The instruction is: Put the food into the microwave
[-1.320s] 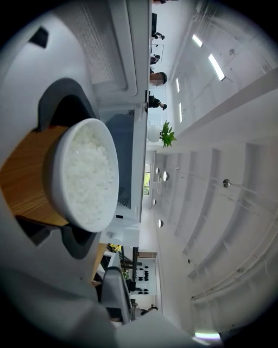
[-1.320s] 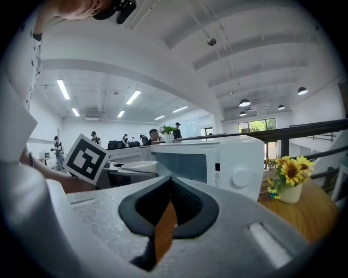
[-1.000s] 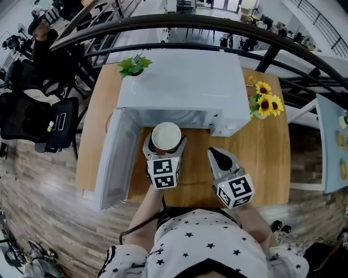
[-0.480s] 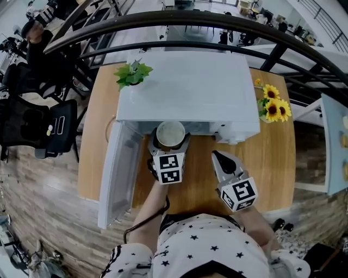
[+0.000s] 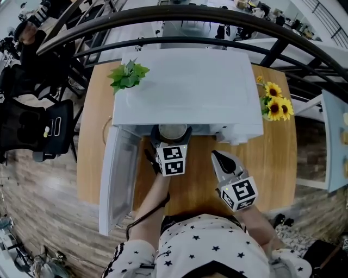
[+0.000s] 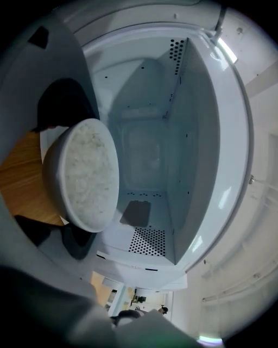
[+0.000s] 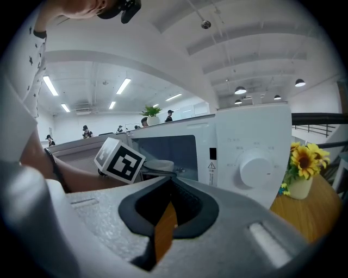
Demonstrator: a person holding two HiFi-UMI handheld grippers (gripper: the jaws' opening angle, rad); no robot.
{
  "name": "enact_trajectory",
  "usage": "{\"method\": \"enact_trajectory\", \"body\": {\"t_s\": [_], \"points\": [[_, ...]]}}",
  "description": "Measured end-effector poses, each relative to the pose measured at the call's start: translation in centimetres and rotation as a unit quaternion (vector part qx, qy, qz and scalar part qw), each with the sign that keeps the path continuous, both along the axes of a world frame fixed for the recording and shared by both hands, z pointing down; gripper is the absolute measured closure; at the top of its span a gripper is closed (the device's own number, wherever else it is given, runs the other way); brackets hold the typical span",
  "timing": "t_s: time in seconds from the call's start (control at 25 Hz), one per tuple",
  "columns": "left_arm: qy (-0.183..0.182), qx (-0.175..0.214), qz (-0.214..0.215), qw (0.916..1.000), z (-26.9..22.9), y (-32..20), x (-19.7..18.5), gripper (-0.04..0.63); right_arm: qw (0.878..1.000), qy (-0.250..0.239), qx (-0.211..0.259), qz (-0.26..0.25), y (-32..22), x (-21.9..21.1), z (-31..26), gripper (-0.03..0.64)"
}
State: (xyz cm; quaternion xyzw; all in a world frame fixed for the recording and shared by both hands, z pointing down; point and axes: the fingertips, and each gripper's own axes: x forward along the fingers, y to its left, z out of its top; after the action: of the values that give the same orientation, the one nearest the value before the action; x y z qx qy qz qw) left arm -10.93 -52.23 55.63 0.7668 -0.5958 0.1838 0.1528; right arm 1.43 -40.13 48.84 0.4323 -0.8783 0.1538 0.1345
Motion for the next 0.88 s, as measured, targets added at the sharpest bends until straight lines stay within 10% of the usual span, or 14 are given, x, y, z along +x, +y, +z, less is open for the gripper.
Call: {"method": "enact_trajectory", "body": {"t_s": [0.88], "points": [[-0.036, -0.031, -0.007, 0.9988, 3.2, -4.2, -0.2, 0.101, 1.000, 0.004, -0.014, -0.011, -0.1, -1.2, 1.0, 0.611]]}}
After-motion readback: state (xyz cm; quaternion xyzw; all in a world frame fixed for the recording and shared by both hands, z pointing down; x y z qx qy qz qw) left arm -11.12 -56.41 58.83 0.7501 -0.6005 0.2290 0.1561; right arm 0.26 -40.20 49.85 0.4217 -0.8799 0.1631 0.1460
